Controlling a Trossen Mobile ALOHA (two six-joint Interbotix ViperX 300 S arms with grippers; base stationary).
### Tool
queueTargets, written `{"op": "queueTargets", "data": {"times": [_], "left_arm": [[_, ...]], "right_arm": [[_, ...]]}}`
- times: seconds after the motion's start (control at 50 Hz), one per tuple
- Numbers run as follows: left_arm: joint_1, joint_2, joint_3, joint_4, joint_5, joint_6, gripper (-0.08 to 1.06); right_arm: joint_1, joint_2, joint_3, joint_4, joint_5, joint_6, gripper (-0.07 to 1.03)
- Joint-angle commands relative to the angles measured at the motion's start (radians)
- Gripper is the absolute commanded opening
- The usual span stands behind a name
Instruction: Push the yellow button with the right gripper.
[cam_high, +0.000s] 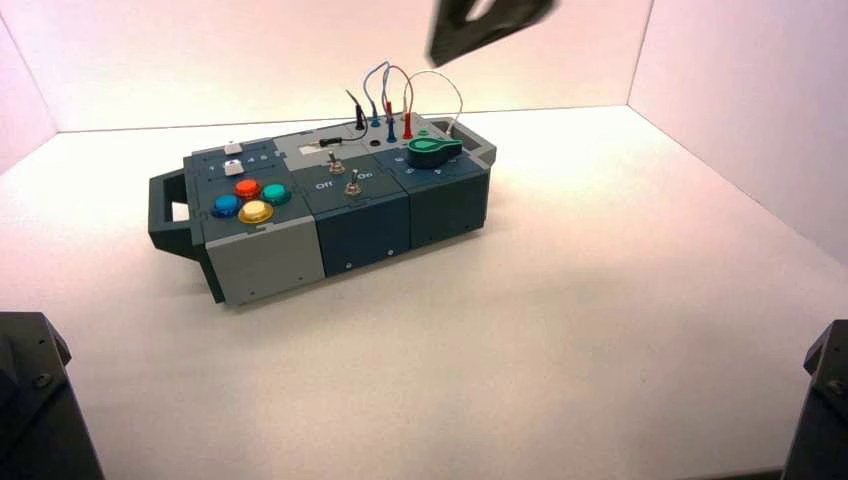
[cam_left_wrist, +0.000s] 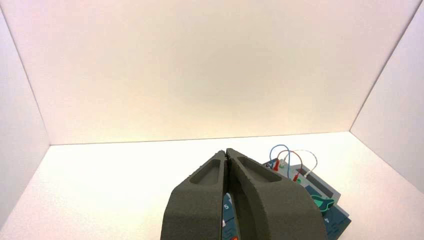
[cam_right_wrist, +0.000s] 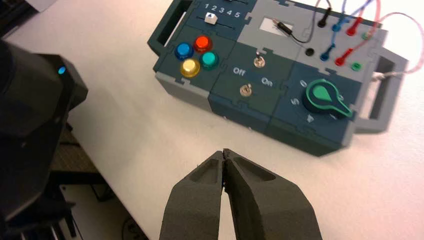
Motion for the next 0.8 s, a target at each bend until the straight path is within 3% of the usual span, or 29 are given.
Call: {"op": "queueTargets", "data": {"times": [0.02,0.42,0.8], "left_arm": [[0.0,0.012,-0.017,0.002,-0.015,-0.006,-0.03],[0.0,0.011,-0.017,0.002,-0.02,-0.005,-0.03],[0.0,-0.014,-0.017,0.0,-0.023,-0.006,-0.03]], "right_arm": [[0.015,0.112,-0.115,0.008,0.0,0.002,-0.02],[0.064,0.486,-0.399,0.008,0.095,-0.002,-0.02],[0.064,0.687,-0.637,0.008,0.192,-0.005,-0.02]]}}
